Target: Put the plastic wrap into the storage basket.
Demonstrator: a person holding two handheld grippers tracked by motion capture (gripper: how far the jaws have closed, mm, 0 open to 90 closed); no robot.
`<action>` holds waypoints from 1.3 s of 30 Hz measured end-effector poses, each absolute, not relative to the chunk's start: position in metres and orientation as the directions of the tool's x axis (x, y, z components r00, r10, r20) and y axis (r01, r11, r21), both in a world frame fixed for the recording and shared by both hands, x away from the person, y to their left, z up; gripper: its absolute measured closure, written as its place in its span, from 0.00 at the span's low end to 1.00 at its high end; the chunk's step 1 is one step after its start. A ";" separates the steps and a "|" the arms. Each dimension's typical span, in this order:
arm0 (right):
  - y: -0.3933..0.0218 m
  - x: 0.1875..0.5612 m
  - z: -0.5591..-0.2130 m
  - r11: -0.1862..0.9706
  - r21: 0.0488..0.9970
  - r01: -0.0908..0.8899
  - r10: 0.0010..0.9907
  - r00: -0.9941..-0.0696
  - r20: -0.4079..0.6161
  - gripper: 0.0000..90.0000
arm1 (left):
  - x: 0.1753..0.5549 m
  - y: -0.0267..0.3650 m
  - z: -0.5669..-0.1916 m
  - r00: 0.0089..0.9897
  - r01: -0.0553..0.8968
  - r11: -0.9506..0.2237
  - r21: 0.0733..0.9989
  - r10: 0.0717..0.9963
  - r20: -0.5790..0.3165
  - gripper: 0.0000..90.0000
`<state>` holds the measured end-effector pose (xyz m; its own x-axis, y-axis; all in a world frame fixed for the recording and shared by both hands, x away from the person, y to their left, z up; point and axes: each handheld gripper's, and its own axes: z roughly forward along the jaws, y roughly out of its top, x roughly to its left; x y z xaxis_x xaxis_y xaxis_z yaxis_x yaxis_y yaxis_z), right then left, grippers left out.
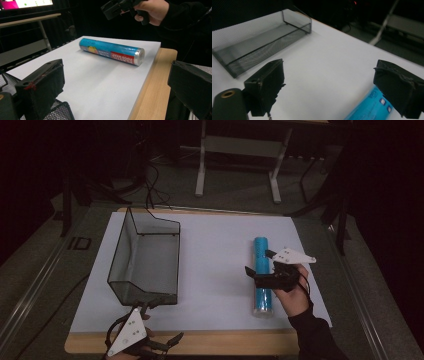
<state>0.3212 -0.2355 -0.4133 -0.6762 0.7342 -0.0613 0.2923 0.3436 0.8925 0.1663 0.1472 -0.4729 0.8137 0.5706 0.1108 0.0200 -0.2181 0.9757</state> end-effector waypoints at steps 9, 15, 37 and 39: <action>-0.229 0.346 -0.425 0.353 0.797 0.490 0.819 -0.574 -0.009 0.11 | 0.166 0.147 -0.473 0.818 0.023 -0.213 0.977 0.566 0.104 0.02; -0.228 0.361 -0.434 0.325 0.733 0.598 0.871 -0.491 0.014 0.11 | 0.166 0.146 -0.473 0.819 0.024 -0.215 0.976 0.565 0.104 0.02; -0.247 0.409 -0.483 0.156 0.491 0.857 0.957 -0.254 0.140 0.13 | 0.168 0.145 -0.473 0.822 0.025 -0.216 0.976 0.560 0.103 0.02; -0.248 0.413 -0.487 0.152 0.470 0.869 0.960 -0.242 0.138 0.13 | 0.168 0.145 -0.473 0.821 0.025 -0.216 0.976 0.561 0.103 0.02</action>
<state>0.4132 -0.2482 -0.4869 -0.2424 0.9603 0.1379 0.8695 0.1520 0.4701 0.1678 0.1449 -0.4733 0.8214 0.5611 0.1029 0.0252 -0.2159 0.9761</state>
